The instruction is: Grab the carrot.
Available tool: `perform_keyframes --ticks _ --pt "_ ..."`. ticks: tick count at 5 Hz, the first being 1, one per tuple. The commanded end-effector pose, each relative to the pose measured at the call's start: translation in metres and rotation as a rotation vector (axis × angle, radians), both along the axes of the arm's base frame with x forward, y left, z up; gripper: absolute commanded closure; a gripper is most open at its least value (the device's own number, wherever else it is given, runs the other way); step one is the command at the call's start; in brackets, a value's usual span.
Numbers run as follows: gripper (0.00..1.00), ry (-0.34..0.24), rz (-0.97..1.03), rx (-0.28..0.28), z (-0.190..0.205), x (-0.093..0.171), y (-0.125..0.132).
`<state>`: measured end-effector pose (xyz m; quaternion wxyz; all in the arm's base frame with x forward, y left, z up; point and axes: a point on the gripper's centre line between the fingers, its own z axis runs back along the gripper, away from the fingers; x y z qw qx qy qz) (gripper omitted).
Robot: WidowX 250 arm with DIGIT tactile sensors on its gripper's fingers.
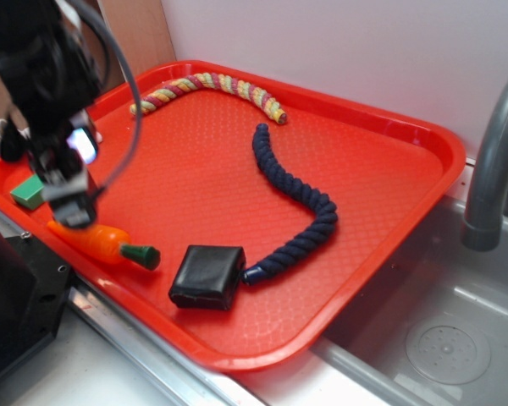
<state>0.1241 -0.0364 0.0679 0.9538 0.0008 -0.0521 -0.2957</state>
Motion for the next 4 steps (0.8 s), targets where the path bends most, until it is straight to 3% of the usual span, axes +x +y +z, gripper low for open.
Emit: perform_keyframes --ticks 1,2,4 --pt "0.00 0.078 0.014 0.024 -0.024 -0.012 0.014" --pt "0.00 0.155 0.023 0.064 -0.037 -0.015 0.018" --pt "0.00 0.182 0.009 0.043 -0.046 0.013 0.024"
